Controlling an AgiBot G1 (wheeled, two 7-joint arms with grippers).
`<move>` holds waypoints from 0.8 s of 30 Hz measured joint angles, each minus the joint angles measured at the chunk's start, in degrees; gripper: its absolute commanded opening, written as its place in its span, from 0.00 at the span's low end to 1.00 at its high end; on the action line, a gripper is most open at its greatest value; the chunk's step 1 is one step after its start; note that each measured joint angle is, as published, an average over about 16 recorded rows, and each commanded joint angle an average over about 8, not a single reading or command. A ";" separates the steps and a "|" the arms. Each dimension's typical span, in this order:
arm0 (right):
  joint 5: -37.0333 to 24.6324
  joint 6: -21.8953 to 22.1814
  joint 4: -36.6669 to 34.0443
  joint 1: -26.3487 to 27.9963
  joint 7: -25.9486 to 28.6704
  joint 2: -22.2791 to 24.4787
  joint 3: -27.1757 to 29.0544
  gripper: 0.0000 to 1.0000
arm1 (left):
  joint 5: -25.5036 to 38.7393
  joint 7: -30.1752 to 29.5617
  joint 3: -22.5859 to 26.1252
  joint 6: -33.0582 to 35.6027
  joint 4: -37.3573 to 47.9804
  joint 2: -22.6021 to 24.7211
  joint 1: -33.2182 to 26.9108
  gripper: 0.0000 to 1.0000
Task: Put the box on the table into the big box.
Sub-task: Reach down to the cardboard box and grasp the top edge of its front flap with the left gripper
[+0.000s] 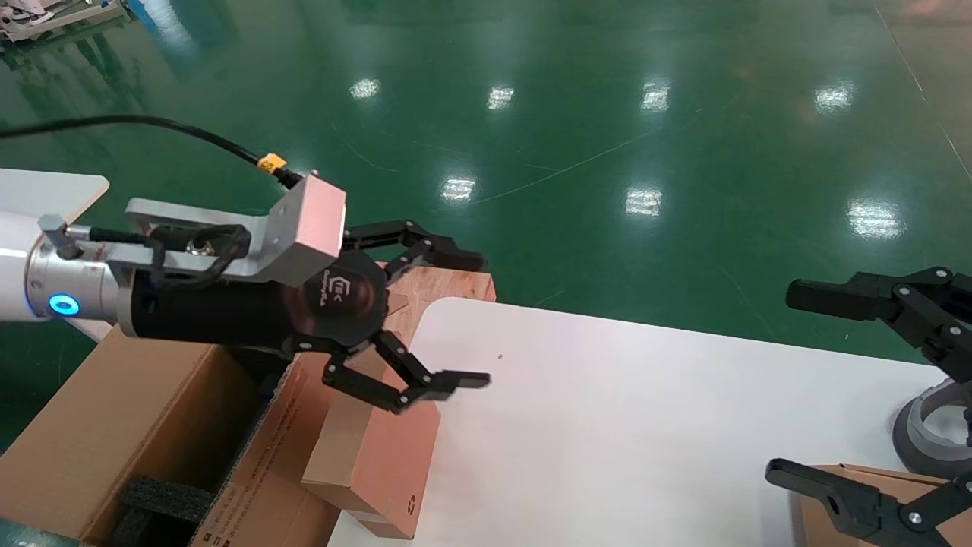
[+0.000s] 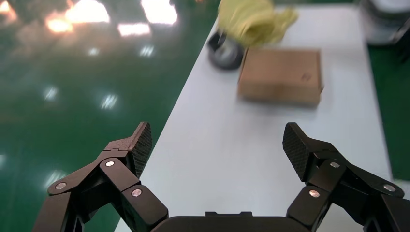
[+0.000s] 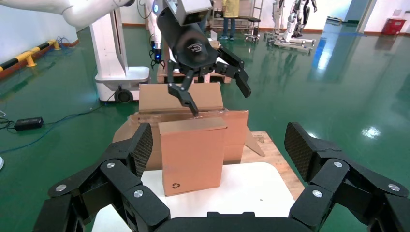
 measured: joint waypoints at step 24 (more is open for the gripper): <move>0.00 0.00 0.00 0.00 0.00 0.00 0.00 1.00 | 12.78 -28.62 15.92 2.44 -3.46 -1.21 -17.52 1.00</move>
